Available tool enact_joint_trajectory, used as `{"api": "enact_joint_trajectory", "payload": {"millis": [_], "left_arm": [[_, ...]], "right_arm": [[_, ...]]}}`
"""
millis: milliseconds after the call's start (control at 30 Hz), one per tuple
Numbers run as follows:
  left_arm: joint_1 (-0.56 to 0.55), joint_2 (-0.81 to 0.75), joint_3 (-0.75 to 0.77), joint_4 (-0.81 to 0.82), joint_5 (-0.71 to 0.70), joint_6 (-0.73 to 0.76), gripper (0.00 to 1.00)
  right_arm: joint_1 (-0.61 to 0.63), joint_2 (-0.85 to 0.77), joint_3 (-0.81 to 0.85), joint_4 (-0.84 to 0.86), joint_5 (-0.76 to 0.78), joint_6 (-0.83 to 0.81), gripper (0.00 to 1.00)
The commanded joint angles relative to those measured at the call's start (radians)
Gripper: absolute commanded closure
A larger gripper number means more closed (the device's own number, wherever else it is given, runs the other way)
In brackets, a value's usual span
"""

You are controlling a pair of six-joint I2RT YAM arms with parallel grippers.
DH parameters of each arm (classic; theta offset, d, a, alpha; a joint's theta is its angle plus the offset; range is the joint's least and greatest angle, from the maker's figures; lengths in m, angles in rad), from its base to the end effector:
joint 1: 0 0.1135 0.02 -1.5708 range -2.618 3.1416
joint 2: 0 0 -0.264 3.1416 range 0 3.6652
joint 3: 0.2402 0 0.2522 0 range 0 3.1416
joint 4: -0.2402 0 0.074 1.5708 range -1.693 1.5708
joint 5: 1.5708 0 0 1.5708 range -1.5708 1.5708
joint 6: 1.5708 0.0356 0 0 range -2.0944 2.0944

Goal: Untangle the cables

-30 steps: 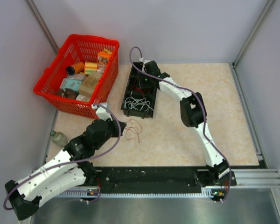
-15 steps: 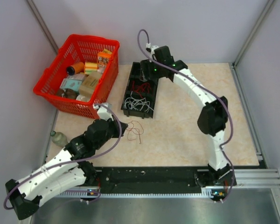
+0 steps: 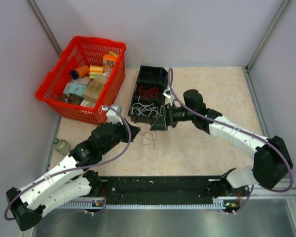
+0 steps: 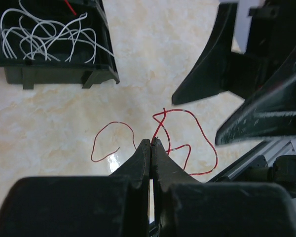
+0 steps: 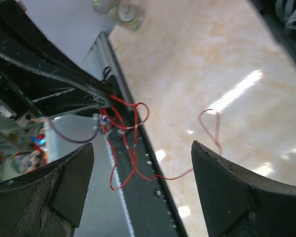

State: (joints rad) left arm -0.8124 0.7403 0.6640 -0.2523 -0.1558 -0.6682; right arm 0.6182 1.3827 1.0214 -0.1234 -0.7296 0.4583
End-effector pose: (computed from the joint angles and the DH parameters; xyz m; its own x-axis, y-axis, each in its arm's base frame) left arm 0.1259 -0.1249 0.2975 -0.5560 -0.3031 -0.7740 0.3461 0.7621 -0.5471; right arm 0.2388 0.1990 0.2955 -0.7443 -0.1246 -0.6561 -0.6505 0.3577 0.6700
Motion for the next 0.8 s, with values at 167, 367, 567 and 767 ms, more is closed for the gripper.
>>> {"api": "enact_joint_trajectory", "payload": {"millis": [167,367,567,767], "left_arm": [[0.009,-0.039,-0.003,0.139,0.099,0.056,1.00],[0.009,-0.035,0.003,0.123,0.122,0.044,1.00],[0.009,-0.030,0.000,0.160,0.143,0.013,1.00],[0.010,-0.004,0.039,0.153,0.177,0.004,1.00]], "right_arm": [[0.135,-0.028,-0.095,0.367,-0.045,0.218,0.38],[0.135,-0.062,-0.132,0.380,-0.087,0.197,0.60],[0.156,-0.060,-0.118,0.317,-0.042,0.137,0.67],[0.158,-0.062,-0.090,0.294,0.002,0.097,0.63]]}}
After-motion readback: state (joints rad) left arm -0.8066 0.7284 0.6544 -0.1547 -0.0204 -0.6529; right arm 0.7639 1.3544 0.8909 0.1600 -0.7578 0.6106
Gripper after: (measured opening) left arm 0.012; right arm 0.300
